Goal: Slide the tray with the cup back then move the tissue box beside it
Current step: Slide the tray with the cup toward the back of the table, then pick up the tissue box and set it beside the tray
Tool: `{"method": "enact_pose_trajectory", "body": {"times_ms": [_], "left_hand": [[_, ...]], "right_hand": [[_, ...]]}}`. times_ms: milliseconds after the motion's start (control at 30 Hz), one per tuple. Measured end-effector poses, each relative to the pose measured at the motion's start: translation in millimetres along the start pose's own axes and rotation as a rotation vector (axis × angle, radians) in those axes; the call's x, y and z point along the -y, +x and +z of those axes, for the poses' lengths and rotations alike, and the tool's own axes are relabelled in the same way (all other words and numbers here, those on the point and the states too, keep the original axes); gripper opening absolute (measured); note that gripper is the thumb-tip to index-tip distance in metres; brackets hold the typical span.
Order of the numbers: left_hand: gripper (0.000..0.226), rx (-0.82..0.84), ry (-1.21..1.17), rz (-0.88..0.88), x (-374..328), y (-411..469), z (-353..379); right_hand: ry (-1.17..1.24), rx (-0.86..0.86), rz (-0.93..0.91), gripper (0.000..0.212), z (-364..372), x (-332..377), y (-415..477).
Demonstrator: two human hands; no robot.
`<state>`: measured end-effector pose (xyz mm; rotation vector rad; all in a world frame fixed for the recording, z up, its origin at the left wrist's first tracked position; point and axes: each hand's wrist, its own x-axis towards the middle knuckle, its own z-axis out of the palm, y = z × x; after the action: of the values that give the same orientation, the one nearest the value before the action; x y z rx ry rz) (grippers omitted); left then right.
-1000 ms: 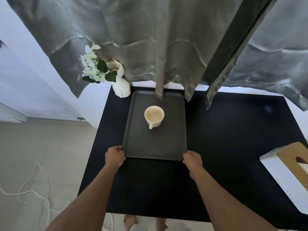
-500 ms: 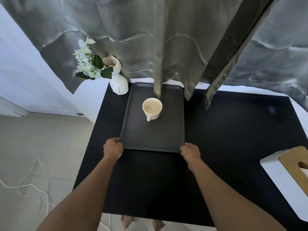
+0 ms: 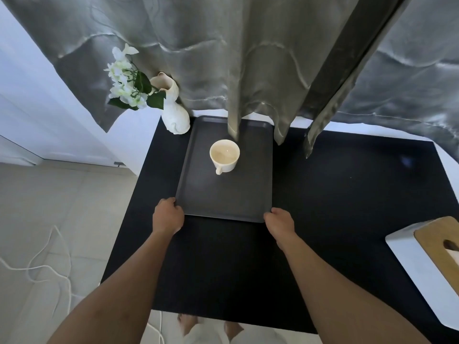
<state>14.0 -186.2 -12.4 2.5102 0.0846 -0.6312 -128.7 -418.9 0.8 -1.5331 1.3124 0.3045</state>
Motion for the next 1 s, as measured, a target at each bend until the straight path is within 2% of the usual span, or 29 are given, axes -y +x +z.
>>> {"method": "enact_pose_trajectory", "body": {"times_ms": [167, 267, 433, 567, 633, 733, 1000], "left_hand": [[0.055, 0.048, 0.047, 0.033, -8.6, -10.7, -1.6], [0.059, 0.018, 0.137, 0.142, -17.1, -35.0, -1.1], [0.049, 0.012, 0.264, 0.308, -37.3, -51.2, 0.4], [0.03, 0.053, 0.323, 0.43, -53.0, -63.7, 0.8], [0.03, 0.076, 0.306, 0.467, -56.0, -80.0, -3.8], [0.029, 0.019, 0.336, 0.568, -52.5, -104.5, -11.6], [0.017, -0.036, 0.325, 0.627, -22.2, -166.1, -15.5]], "right_hand": [[-0.055, 0.009, -0.062, 0.053, -8.0, 1.0, -6.3], [-0.04, -0.014, -0.12, 0.054, -22.6, -8.6, -24.4], [-0.089, -0.026, -0.205, 0.039, -24.7, -2.9, -30.3], [-0.084, -0.038, -0.243, 0.026, -25.2, -1.7, -36.3], [-0.117, -0.062, -0.332, 0.031, -26.5, -4.9, -50.4], [-0.156, -0.117, -0.443, 0.04, -25.2, -15.2, -72.9], [-0.202, -0.142, -0.52, 0.042, -34.8, -61.0, -135.3]]}}
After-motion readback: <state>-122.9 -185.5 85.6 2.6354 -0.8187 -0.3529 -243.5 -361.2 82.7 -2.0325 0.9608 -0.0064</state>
